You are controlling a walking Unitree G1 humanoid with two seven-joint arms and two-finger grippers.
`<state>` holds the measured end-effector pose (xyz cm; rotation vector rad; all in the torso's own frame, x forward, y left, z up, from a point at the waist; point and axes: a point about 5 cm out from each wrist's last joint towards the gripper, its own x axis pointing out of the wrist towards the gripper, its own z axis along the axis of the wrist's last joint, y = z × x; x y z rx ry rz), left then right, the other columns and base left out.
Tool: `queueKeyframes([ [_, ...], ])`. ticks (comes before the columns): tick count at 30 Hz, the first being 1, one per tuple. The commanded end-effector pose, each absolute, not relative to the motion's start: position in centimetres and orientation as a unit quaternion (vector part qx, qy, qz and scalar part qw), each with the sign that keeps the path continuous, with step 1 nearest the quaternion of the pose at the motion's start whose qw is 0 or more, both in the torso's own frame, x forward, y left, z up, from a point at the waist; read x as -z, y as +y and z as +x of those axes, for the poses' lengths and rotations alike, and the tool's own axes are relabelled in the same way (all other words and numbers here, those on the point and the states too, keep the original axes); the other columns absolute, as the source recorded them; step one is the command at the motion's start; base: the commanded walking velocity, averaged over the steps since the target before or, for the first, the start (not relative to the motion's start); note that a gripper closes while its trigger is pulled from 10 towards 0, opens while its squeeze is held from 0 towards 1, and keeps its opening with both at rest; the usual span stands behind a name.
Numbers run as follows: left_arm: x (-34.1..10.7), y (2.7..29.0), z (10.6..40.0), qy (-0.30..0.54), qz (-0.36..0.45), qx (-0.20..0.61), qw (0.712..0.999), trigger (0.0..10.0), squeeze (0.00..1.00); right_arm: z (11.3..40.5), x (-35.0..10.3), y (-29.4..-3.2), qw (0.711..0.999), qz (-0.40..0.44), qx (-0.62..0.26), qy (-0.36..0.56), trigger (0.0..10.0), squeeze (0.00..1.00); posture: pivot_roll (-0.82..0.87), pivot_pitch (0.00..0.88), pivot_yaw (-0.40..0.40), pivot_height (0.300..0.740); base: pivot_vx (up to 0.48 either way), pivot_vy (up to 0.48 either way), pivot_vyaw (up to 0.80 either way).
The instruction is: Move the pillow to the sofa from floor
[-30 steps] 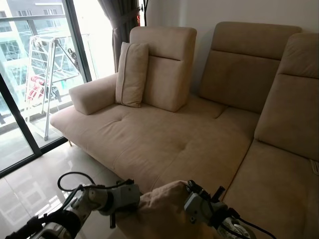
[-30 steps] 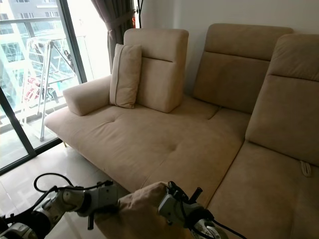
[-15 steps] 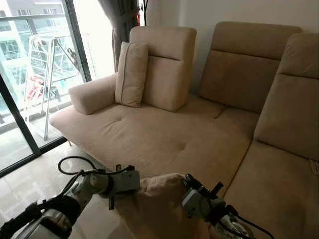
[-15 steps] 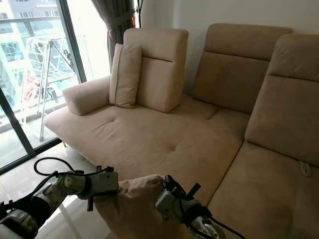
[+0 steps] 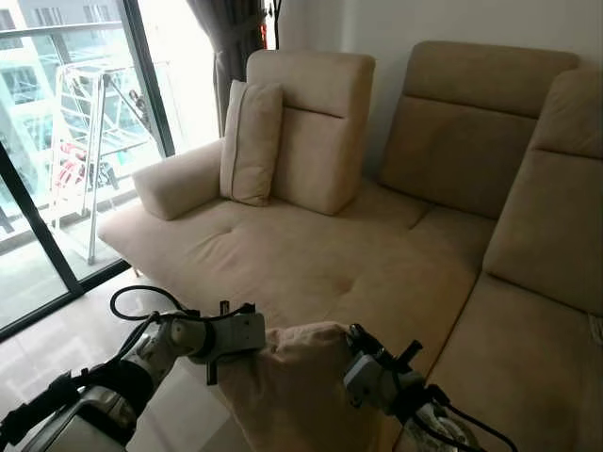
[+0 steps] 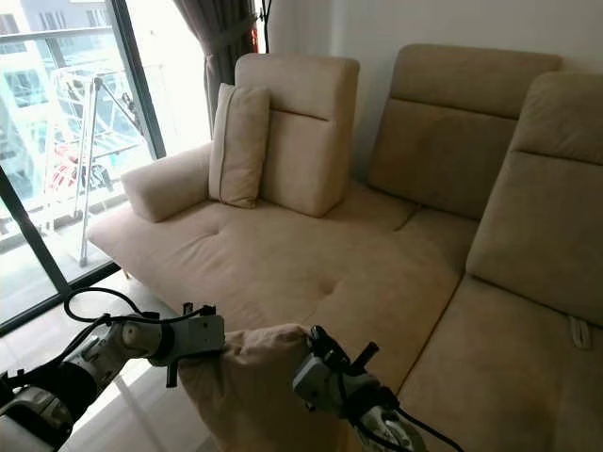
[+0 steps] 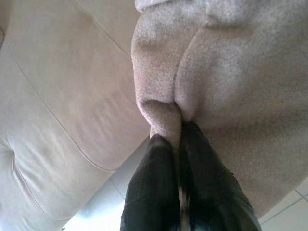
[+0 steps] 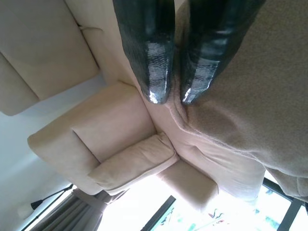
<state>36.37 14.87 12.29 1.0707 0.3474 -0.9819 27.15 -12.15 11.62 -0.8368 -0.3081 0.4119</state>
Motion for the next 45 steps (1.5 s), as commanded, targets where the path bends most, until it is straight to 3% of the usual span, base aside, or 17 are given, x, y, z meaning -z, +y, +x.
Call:
queueKeyframes([
  [1, -12.9, 14.3, 36.6, 0.141, 0.496, 0.446, 0.732, 10.0, 0.0, 27.2, -14.5, -11.2, 0.876, -0.382, -0.186, -0.229, 10.0, 0.0, 0.11, 0.0, 0.031, 0.69, 0.0, 0.0, 0.0],
  [13, -14.6, 13.7, 37.5, 0.097, 0.494, 0.421, 0.755, 10.0, 0.0, 27.3, -15.2, -11.2, 0.876, -0.378, -0.177, -0.241, 10.0, 0.0, 0.11, 0.0, 0.028, 0.739, 0.0, 0.0, 0.0],
  [32, -15.3, 12.5, 37.8, 0.069, 0.462, 0.415, 0.78, 10.0, 0.0, 27.7, -15.8, -11.6, 0.892, -0.354, -0.148, -0.238, 10.0, 0.0, 0.1, 0.0, 0.029, 0.74, 0.0, 0.0, 0.0],
  [45, -17.0, 11.8, 38.6, 0.034, 0.437, 0.388, 0.811, 10.0, 0.0, 27.8, -16.0, -11.6, 0.897, -0.346, -0.14, -0.239, 10.0, 0.0, 0.08, 0.0, 0.036, 0.74, 0.0, 0.0, -0.8],
])
